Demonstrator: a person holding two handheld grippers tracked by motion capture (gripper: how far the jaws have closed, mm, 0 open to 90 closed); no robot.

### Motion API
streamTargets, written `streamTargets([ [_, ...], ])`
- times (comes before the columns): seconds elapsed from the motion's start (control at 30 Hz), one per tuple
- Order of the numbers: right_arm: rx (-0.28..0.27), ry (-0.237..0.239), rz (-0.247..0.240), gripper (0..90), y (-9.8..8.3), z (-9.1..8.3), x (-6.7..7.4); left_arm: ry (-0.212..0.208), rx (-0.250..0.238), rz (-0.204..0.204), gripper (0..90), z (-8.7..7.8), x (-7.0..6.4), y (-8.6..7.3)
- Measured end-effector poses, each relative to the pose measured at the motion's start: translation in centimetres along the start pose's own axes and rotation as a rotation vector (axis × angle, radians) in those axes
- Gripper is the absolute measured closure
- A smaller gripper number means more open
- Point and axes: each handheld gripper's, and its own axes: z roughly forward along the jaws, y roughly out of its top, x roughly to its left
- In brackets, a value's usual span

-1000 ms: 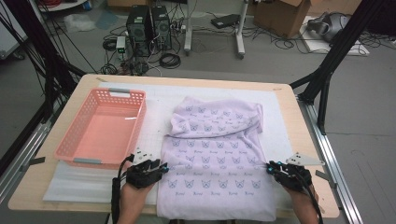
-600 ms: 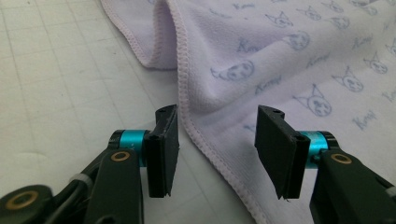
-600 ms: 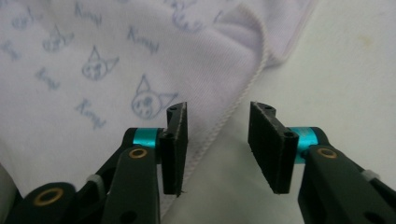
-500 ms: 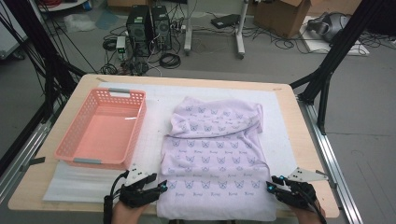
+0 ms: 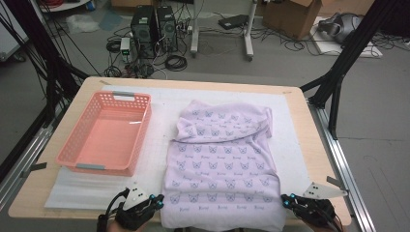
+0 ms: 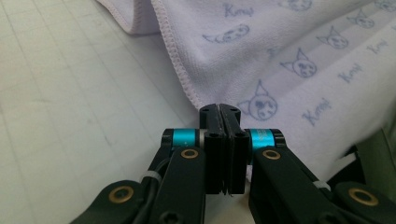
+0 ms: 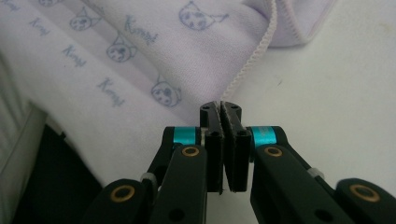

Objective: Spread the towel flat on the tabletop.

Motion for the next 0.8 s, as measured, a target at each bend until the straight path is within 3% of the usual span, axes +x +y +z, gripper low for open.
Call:
streamTargets([
  [0.17, 0.024, 0.053, -0.030, 88.1, -1.2, -1.3, 1.2, -0.031, 0.004, 0.012, 88.3, -1.2, -0.9, -0.8],
  [0.27, 0.027, 0.076, -0.023, 88.0, -1.9, -1.9, 1.6, -0.043, 0.011, 0.023, 88.1, -1.5, -1.3, -1.3],
  [0.33, 0.026, 0.095, -0.013, 79.8, -2.1, -2.0, 1.7, 0.013, -0.021, 0.009, 81.6, -1.6, -1.4, -1.3],
  [0.37, 0.010, 0.101, -0.003, 70.9, -2.1, -1.9, 1.7, 0.043, -0.039, -0.014, 70.0, -1.5, -1.4, -1.1],
  [0.4, -0.002, 0.100, 0.011, 68.1, -1.9, -1.9, 1.5, 0.068, -0.059, -0.024, 62.9, -1.4, -1.2, -0.8],
  [0.43, -0.026, 0.093, 0.021, 64.5, -1.7, -1.9, 1.2, 0.081, -0.075, -0.038, 57.2, -1.2, -1.0, -0.5],
  [0.57, -0.094, 0.032, 0.058, 59.7, -0.1, -1.2, 0.1, 0.095, -0.087, -0.080, 51.9, 0.4, 0.3, 0.8],
  [0.7, -0.089, -0.056, 0.077, 52.1, 1.2, 0.8, -1.0, 0.089, -0.069, -0.109, 47.6, 2.6, 1.6, 2.0],
  [0.8, -0.082, -0.083, 0.085, 50.7, 1.9, 2.1, -1.6, 0.089, -0.046, -0.121, 46.1, 4.0, 2.1, 2.5],
])
